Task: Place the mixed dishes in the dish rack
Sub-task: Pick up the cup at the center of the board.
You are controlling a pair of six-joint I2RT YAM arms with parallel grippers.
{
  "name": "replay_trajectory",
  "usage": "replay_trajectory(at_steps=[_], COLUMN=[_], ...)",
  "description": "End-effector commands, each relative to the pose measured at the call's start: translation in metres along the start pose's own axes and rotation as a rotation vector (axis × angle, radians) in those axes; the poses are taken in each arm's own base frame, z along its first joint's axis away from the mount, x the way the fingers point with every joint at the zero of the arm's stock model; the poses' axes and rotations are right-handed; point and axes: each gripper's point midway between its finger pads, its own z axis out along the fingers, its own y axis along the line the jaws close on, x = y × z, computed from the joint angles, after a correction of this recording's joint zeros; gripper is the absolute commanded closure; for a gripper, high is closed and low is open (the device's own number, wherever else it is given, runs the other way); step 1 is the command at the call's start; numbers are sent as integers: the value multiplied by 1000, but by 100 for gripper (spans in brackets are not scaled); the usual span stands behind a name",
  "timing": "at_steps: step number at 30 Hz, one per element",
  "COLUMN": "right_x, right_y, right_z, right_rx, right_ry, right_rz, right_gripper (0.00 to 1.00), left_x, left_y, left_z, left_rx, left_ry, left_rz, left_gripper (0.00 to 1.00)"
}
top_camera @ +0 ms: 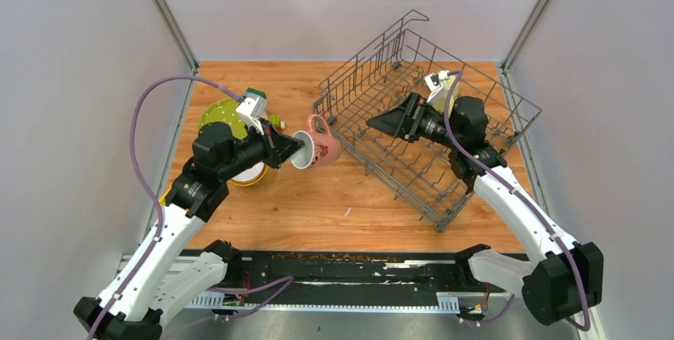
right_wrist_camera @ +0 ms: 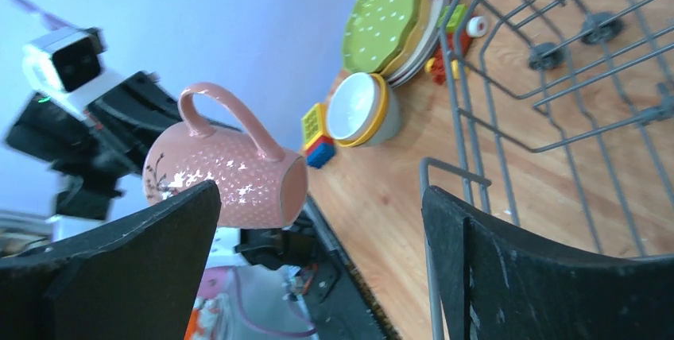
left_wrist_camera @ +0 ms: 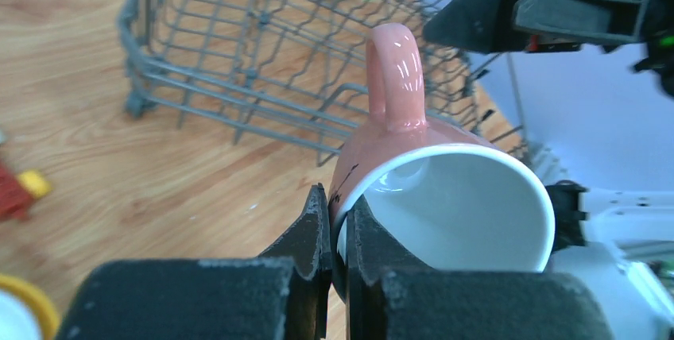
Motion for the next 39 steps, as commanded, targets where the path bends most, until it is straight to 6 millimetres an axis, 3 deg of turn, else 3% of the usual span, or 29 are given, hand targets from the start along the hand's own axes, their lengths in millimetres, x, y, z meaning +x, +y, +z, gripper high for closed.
replay_trajectory(at_steps=[1,4,11,21,26,32,36,39], right_x=[7,17,12,-3,0,-3,-3,-1], right_y=[50,53,56,69,79,76,80,82], right_z=[-22,-24,-20,-8,9,19,20,24], right_rx=[-335,-380,-420,-551,-590,-596,-637,-657], right_ry=[121,184,180,132,183,163,164,190], right_rz=[44,47,14,39,43,48,69,80], right_gripper=[0,0,0,0,1,12,10,14], left_x=[-54,-67,-85,-74,-71,-67,-62,-62], left_y=[-54,-56,-71,-61,-54,-44,-39,-35], left_z=[1,5,17,36,43,50,56,57], left_rx=[335,393,544,573,557,529,511,508], left_ry=[-193,-225,-249,-229,-257,-271,-247,-259], left_rz=[-15,-55,-169,-281,-326,-407,-451,-500], left_gripper=[100,100,100,100,100,100,100,100])
